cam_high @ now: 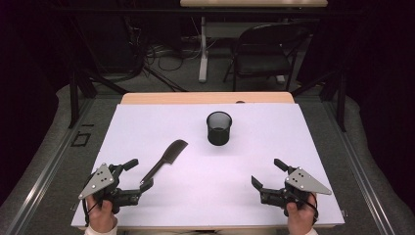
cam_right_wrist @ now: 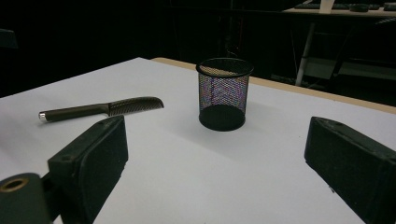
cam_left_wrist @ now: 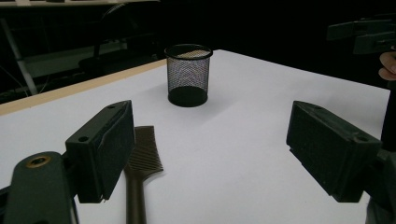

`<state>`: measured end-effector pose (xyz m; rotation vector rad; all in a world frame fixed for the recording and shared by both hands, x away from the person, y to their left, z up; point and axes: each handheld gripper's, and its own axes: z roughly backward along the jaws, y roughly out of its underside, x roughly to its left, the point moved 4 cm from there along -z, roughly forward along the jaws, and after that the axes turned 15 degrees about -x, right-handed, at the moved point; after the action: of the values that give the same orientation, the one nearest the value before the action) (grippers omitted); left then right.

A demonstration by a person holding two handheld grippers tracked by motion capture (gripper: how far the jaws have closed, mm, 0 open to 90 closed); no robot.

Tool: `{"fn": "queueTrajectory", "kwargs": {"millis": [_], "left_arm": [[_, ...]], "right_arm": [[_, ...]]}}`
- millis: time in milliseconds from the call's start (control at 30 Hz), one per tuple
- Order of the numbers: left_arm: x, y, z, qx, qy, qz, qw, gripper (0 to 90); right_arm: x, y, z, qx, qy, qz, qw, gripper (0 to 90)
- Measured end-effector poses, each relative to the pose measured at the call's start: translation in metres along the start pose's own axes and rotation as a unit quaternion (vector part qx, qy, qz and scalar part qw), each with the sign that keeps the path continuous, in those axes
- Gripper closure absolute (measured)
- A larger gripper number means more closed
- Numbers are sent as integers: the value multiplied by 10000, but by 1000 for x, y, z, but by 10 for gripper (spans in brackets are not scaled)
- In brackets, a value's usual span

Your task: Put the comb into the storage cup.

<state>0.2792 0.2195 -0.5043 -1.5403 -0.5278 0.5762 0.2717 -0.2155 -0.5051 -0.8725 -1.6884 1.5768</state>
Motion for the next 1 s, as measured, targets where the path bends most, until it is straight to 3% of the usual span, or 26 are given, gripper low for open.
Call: {"fn": "queueTrajectory", "kwargs": {"millis": [167, 400, 533, 1000], "left_arm": [[2, 2, -2, 4, -82, 22, 10000, 159], [4, 7, -6, 236, -215, 187, 9993, 159], [4, 8, -7, 298, -217, 136, 9992, 159], [4, 11, -11, 486, -338, 86, 9982, 163]], "right_arm": [[-2, 4, -1, 57, -16, -23, 10000, 59], [-6, 7, -5, 111, 6, -32, 9999, 59], [-7, 8, -6, 119, -5, -107, 9999, 59], [-7, 12, -5, 204, 17, -31, 9998, 60]]}}
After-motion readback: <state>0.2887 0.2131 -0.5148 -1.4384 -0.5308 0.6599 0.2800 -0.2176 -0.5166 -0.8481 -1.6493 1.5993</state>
